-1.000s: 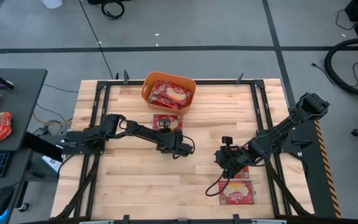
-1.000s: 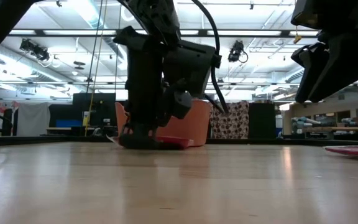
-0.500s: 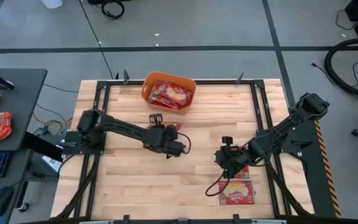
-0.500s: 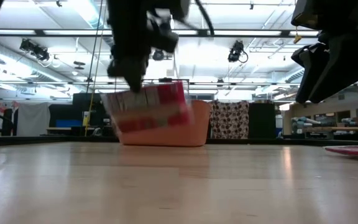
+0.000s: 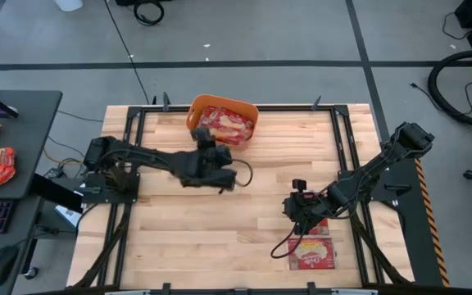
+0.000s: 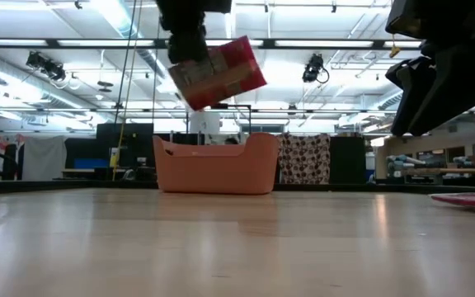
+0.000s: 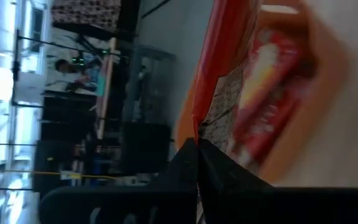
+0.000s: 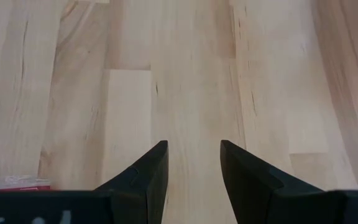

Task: Sort popcorn bags into baskets
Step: Put the red popcorn bag into the orange bin

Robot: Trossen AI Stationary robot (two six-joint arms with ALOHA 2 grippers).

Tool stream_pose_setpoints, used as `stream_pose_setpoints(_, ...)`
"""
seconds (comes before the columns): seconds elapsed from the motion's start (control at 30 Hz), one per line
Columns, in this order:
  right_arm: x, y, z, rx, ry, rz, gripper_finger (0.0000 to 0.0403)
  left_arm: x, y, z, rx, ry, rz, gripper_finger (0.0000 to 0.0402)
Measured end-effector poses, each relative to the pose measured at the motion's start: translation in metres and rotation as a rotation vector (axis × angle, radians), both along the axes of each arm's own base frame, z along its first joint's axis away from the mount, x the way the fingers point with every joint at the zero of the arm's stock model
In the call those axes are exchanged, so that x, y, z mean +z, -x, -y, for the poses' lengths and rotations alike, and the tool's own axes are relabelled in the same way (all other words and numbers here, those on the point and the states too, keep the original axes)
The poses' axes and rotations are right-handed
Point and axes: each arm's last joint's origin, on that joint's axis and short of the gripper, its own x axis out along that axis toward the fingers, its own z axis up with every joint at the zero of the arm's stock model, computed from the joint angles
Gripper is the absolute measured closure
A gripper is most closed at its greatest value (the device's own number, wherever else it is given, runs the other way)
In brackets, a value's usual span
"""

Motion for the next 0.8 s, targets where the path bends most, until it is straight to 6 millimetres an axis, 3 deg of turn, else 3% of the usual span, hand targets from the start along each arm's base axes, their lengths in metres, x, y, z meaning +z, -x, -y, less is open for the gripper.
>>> stream_pose_setpoints(0.2, 0.000, 0.000, 0.000, 0.006, 0.005, 0.003, 0.0252, -0.014, -0.017, -0.054, 0.036, -0.002, -0.116, 0.0401)
stream_pose_setpoints(0.33, 0.000, -0.001, 0.000, 0.012, 0.007, 0.005, 0.0252, -0.043, -0.019, -0.097, -0.003, 0.073, -0.195, 0.0401)
stream_pose_setpoints(0.5, 0.000, 0.000, 0.000, 0.018, 0.013, 0.000, 0.0252, -0.076, -0.012, -0.140, -0.014, 0.030, -0.283, 0.0401)
stream_pose_setpoints(0.63, 0.000, 0.000, 0.000, 0.023, 0.018, -0.004, 0.0252, -0.088, -0.004, -0.158, -0.017, 0.044, -0.303, 0.0377)
stream_pose_setpoints(0.8, -0.001, 0.001, 0.001, 0.011, 0.007, -0.023, 0.0252, -0.087, -0.004, -0.151, -0.014, 0.034, -0.296, 0.0314)
